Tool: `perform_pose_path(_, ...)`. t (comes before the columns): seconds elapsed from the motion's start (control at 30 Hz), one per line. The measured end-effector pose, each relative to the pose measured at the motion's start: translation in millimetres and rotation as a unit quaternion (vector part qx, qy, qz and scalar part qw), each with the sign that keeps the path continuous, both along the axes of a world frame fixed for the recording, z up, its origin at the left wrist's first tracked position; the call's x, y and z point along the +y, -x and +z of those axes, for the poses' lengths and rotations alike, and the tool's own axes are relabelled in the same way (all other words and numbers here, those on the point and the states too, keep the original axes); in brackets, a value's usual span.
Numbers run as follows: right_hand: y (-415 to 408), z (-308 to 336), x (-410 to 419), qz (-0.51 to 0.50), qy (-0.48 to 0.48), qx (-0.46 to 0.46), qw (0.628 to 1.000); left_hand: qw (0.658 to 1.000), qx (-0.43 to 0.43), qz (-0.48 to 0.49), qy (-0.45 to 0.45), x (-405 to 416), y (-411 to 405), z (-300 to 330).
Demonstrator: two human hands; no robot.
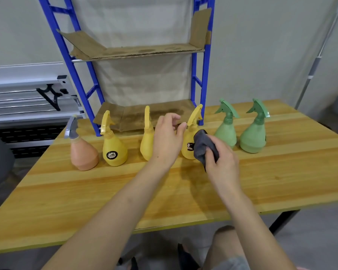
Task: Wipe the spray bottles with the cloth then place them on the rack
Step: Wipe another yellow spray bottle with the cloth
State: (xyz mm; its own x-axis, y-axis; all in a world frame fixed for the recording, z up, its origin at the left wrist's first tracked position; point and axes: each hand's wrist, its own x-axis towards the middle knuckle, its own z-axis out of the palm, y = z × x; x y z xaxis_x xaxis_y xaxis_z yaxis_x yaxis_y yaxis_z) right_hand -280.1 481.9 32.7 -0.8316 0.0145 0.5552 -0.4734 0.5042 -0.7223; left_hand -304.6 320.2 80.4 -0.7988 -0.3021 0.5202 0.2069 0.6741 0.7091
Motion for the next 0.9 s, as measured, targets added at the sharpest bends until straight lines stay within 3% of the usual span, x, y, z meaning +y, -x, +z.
perform_pose_path(0.17,4.0,3.6,11.9,-0.018,0.013,-0.007,1.000,0.996,-0.069,-0.042,-0.025,12.2,23.8,7.6)
perform_pose_path(0.47,-8.4,1.3,9.2,-0.022,0.027,-0.019,0.999,0.997,-0.019,-0.062,0.037,1.6,13.5,-1.2)
perform_pose_path(0.7,-23.8,1.6,-9.6,-0.034,0.026,0.039,0.998,0.994,0.003,-0.070,0.079,-29.9,-29.3,-10.1)
perform_pose_path(0.9,-40.1,-5.7,-35.9,-0.004,-0.017,0.127,0.992,0.997,0.019,-0.063,0.048,-58.2,-70.4,-18.6)
